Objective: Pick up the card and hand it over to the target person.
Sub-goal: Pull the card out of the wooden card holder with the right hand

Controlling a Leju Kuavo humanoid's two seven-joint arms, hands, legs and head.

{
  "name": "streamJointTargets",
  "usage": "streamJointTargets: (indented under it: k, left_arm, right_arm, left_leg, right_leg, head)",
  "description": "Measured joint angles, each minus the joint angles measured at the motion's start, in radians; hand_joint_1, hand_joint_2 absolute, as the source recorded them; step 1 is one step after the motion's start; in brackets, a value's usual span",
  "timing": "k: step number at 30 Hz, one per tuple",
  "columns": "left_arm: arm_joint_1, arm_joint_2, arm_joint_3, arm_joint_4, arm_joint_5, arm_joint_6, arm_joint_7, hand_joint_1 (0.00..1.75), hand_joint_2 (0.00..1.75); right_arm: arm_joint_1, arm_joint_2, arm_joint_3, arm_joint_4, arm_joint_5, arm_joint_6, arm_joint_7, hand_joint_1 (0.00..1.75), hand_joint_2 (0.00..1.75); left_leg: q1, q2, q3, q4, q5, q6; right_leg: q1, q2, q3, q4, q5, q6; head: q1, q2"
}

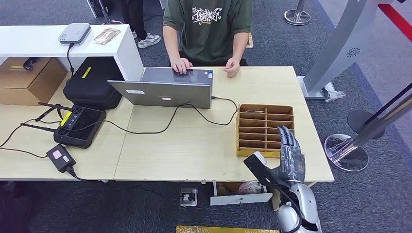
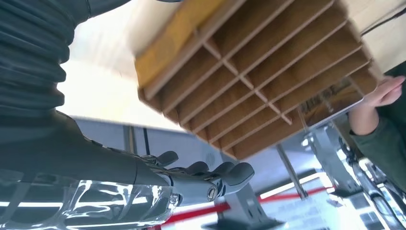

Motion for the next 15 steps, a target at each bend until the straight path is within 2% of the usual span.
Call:
streamJointTargets:
  k: [2,15]
  left_arm:
    - [0.0,0.003,0.003,0.0,-0.001,0.0,-0.003,0.0,0.0]
    - [-0.008,0.005,0.012,-0.001,-0.005,0.001,-0.003,0.0,0.0]
  right_arm:
    - [-0.045,0.001,0.021,0.039,0.012,-0.014,0.005,0.0,1.75]
    - [-0.151,0.037,0.078,0.142,0.043,-0.041,0.016,0.0,1.75]
  left_leg:
    - [0.0,0.0,0.0,0.0,0.0,0.0]
    - [0.0,-0.002,0.0,0.0,0.001,0.0]
  right_leg:
    - [0.0,0.0,0.0,0.001,0.0,0.0]
    - [0.0,-0.002,0.001,0.001,0.0,-0.001]
  head:
    - [0.0,0.0]
    - [0.0,0.0]
